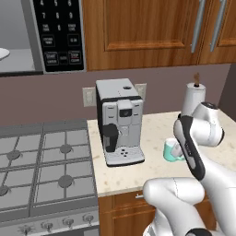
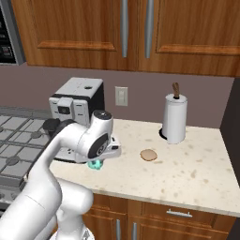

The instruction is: Pick the mug from the counter and place it inside the microwave. Then close the microwave.

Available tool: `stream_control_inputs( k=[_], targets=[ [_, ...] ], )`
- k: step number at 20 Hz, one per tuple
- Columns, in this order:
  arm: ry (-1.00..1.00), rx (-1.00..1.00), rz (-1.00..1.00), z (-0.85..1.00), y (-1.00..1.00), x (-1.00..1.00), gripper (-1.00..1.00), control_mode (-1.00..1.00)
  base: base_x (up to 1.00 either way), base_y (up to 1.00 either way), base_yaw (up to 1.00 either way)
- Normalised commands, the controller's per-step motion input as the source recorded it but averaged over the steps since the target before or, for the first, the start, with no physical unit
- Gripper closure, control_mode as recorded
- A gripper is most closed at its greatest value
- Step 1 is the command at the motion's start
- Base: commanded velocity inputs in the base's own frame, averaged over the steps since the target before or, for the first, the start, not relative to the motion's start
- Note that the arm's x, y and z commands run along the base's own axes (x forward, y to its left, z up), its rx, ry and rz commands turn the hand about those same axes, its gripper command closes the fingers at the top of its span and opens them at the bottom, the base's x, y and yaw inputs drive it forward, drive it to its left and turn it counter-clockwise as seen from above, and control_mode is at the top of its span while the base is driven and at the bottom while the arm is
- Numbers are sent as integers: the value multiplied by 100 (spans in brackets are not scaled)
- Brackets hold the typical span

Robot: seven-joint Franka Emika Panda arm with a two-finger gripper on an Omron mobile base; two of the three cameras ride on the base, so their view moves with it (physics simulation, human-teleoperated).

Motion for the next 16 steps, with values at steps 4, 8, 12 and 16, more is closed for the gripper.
stream_control_inputs(
  k=[4,8,12,16],
  targets=[
    [0,0,-12,32,12,-51,100,-100,0,0,0],
    [0,0,-10,44,25,-47,100,-100,0,0,0],
    [0,0,-9,47,28,-34,100,-100,0,0,0],
    [-2,-1,-10,48,38,-25,100,-100,0,0,0]
  ],
)
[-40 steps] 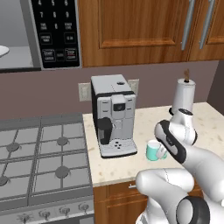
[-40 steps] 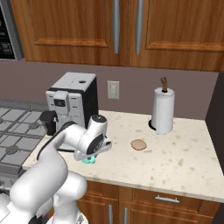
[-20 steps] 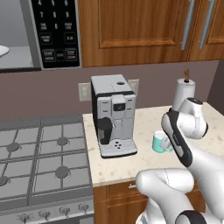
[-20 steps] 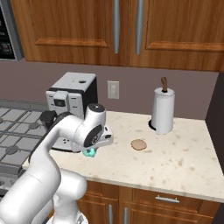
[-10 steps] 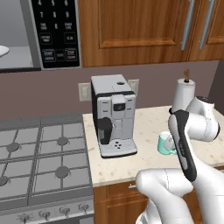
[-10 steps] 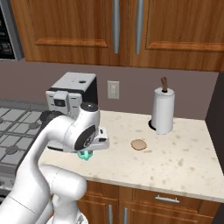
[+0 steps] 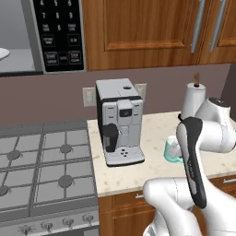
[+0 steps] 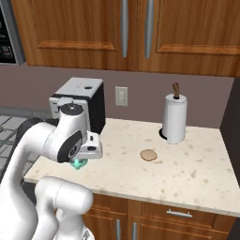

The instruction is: Pick the mug from the counter and place it inside the microwave. Then close the microwave.

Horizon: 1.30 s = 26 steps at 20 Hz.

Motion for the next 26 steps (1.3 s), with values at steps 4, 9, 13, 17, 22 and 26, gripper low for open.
stream_control_inputs(
  k=[4,9,13,17,22,26],
  targets=[
    [-7,-4,-9,46,37,-29,100,-100,0,0,0],
    [-10,-9,-8,46,42,-39,100,-100,0,0,0],
    [-5,-12,-8,30,35,-32,100,-100,0,0,0],
    [-2,-7,-8,19,25,-28,100,-100,0,0,0],
    [-5,0,-4,40,5,-28,100,-100,0,0,0],
    [-7,0,-2,36,0,-32,100,-100,0,0,0]
  ],
)
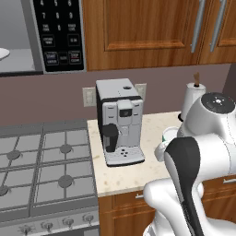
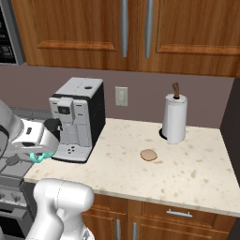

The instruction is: Pick the mug from the counter and place it inside the microwave. Then close the microwave.

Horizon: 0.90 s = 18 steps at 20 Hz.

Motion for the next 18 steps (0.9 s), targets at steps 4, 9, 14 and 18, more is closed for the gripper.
stream_control_inputs(
  k=[4,9,14,18],
  targets=[
    [-4,0,-1,21,0,-21,100,-100,0,0,0],
    [0,7,0,1,-8,-1,100,-100,0,0,0],
    [0,7,-1,0,-17,0,100,-100,0,0,0],
    [0,0,0,0,0,0,100,-100,0,0,0]
  ],
)
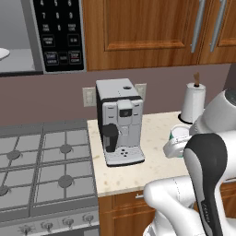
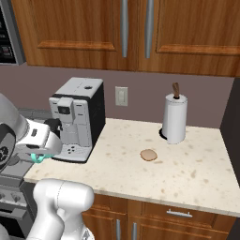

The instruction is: Pick the mug from the counter and place it inside the microwave. Then close the microwave.

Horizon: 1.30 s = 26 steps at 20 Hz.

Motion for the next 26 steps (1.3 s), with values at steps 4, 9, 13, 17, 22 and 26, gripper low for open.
stream_control_inputs(
  k=[4,9,13,17,22,26],
  targets=[
    [0,0,0,0,0,0,100,-100,0,0,0],
    [0,0,0,0,0,-1,100,100,-4,0,0],
    [0,0,0,0,0,0,100,100,-33,1,0],
    [0,0,0,0,0,0,100,100,-54,12,0],
    [0,0,0,0,0,0,100,100,-46,9,0],
    [0,0,0,0,0,0,100,100,-40,30,0]
  ],
)
